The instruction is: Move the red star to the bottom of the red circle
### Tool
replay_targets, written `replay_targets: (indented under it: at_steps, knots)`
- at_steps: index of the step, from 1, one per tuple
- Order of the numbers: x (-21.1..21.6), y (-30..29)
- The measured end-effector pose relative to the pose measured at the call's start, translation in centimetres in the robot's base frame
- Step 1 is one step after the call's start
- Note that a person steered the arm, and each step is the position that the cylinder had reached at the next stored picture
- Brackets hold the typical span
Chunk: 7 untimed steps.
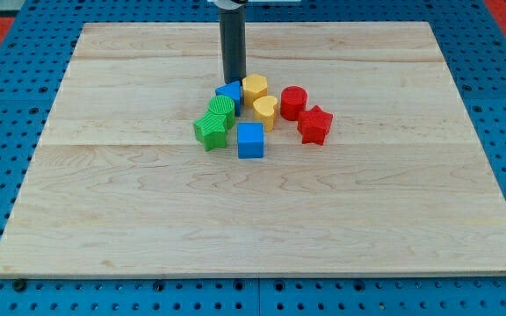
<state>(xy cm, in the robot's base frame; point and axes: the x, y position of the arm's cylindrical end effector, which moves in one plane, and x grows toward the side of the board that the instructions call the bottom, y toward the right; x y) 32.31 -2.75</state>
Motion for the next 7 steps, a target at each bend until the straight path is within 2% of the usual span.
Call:
replay_targets:
  at_steps: [1,2,3,4,5,7]
  knots:
    - [-3.2,0.1]
    - [-2.8,2.1]
    - [-2.5,7.2]
    - [1.6,11.6]
    - [3.8,14.0]
    - [7.7,13.6]
